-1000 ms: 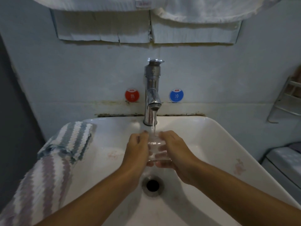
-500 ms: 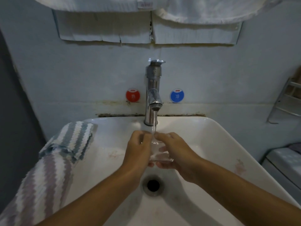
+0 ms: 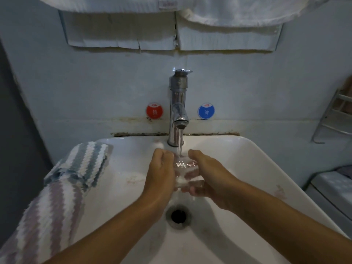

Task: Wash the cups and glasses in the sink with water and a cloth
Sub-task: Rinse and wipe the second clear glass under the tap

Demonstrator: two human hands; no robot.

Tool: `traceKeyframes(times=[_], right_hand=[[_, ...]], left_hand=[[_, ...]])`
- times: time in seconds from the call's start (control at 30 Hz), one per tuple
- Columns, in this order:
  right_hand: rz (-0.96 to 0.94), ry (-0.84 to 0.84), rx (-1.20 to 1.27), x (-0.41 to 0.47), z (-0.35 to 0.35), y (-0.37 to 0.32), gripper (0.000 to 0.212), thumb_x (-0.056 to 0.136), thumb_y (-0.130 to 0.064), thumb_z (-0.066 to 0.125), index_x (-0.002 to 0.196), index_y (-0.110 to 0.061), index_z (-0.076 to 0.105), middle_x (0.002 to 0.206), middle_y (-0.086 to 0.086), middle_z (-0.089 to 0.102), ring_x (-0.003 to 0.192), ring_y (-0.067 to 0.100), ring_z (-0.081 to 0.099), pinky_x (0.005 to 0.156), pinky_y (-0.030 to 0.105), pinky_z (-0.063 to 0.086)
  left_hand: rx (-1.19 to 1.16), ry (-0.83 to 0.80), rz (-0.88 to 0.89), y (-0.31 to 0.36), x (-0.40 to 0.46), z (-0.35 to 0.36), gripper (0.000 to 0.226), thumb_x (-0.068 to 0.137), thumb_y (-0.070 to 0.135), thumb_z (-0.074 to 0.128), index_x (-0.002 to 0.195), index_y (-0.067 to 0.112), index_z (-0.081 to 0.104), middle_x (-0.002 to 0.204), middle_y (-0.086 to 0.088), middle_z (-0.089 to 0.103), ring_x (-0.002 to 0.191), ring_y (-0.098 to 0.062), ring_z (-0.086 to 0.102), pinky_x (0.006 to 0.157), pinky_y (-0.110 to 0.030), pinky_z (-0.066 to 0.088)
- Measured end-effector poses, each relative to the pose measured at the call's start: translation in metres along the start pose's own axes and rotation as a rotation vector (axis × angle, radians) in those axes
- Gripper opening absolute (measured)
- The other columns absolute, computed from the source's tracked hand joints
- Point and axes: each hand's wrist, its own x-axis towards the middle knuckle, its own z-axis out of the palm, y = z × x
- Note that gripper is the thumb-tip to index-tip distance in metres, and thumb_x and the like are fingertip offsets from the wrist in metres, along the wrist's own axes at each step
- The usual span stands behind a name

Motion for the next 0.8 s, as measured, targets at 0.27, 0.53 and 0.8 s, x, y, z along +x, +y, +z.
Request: traceKeyframes(times=[0.27,0.53,0.8], right_hand=[[-0.21,0.062,-0.119,0.003,0.007,0.009,0.026,0.103,-0.036,0.037,0.111,-0.02,0.056,0.105,0.005,0.06,0.091,0.025,0.064,0.069,0.031,0.053],[0.029,0.006,0.022,-0.001,0.003,0.007,0.033,0.1,-0.045,0.042,0.111,-0.018,0.058,0.098,0.011,0.061,0.093,0.03,0.066,0.052,0.026,0.05],[-0.086,0.001,-0.061,0.0,0.013,0.01,0.03,0.101,-0.043,0.042,0.115,-0.02,0.054,0.098,0.006,0.062,0.083,0.021,0.063,0.063,0.029,0.052]], left_hand=[[-0.099,-0.059,-0.195,0.006,-0.001,-0.005,0.021,0.101,0.039,0.046,0.109,0.022,0.057,0.095,-0.004,0.067,0.06,-0.015,0.072,0.051,-0.028,0.055],[-0.039,-0.032,-0.057,-0.003,0.001,0.0,0.013,0.099,0.029,0.051,0.104,0.021,0.06,0.1,-0.007,0.067,0.079,-0.022,0.067,0.051,-0.029,0.056],[-0.121,-0.035,-0.163,0.002,0.002,-0.007,0.026,0.097,0.042,0.055,0.109,0.019,0.06,0.101,-0.006,0.068,0.078,-0.021,0.069,0.051,-0.026,0.055]])
